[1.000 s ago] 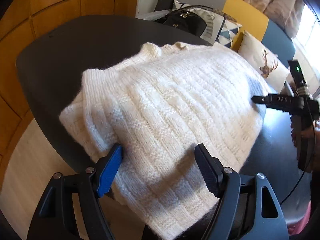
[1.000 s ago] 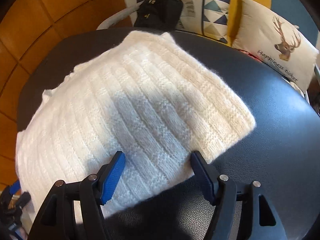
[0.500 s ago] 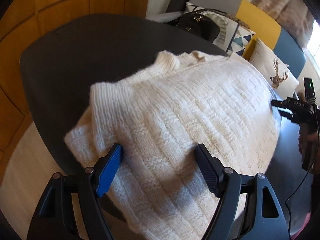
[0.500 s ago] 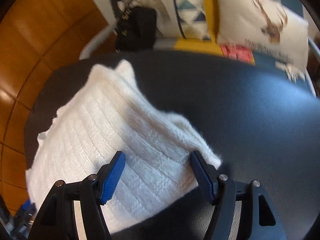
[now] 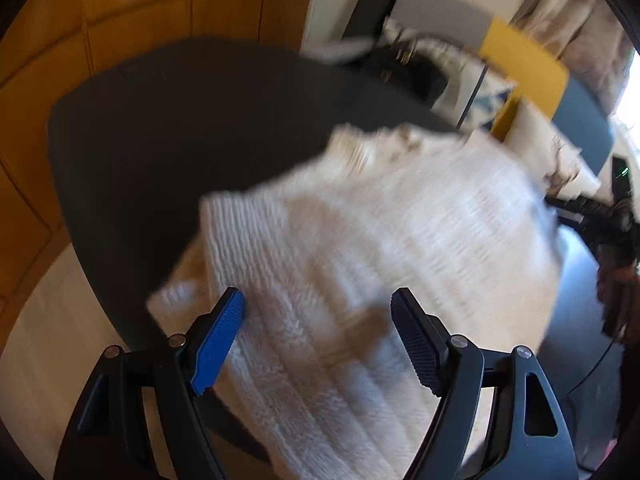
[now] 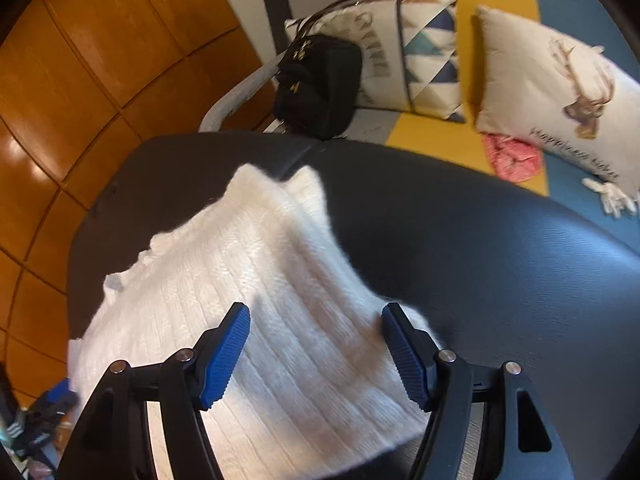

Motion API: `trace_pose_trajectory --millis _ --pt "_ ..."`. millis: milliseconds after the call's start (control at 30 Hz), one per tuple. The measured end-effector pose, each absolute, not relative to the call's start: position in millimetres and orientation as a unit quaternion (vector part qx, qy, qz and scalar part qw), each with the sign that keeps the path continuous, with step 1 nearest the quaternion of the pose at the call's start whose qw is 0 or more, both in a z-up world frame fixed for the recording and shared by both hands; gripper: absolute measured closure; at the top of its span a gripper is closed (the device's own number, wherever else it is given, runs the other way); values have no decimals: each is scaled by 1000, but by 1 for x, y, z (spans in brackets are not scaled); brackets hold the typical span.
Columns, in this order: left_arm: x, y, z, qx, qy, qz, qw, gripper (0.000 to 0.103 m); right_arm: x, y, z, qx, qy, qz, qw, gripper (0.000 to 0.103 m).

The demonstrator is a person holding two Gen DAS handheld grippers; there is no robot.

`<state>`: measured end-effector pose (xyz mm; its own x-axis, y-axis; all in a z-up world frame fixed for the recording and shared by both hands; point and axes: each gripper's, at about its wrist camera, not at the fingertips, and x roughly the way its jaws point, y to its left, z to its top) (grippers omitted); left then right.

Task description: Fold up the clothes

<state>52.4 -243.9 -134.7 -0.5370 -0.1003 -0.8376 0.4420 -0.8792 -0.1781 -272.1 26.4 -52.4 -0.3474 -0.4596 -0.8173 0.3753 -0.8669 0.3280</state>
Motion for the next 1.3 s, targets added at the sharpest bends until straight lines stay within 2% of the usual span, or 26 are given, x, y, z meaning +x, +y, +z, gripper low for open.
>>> trace_pose_trajectory --millis 67,200,367,633,833,933,1000,1033,1067,1100,1300 --pt "54 -242 -135 453 184 -857 160 24 -276 21 -66 540 -22 -806 243 32" --pt "61 -247 -129 441 206 -859 156 24 -276 19 -55 535 -14 -808 249 31" --pt "60 -254 -123 423 216 -866 157 24 -282 -6 -20 491 -32 -808 323 31" --pt "50 -253 -130 447 193 -860 155 24 -310 -63 -60 554 37 -776 299 31" --pt "60 -262 -122 424 222 -865 150 24 -314 -78 -22 507 65 -797 322 32" --pt "55 -263 -127 434 220 -860 152 24 -327 -98 -27 507 88 -794 324 32" --pt "55 -262 -129 436 214 -862 149 24 -334 -111 -35 521 105 -785 319 37" --pt "56 -260 -129 437 207 -863 149 24 -336 -115 -41 527 124 -783 305 49" --pt "56 -259 -130 440 200 -863 149 24 -338 -119 -46 532 143 -782 292 66" --pt "55 -258 -131 443 193 -862 149 24 -340 -123 -51 536 159 -780 280 69" --pt "59 -263 -130 434 222 -861 147 24 -337 -120 -38 516 155 -793 283 70"
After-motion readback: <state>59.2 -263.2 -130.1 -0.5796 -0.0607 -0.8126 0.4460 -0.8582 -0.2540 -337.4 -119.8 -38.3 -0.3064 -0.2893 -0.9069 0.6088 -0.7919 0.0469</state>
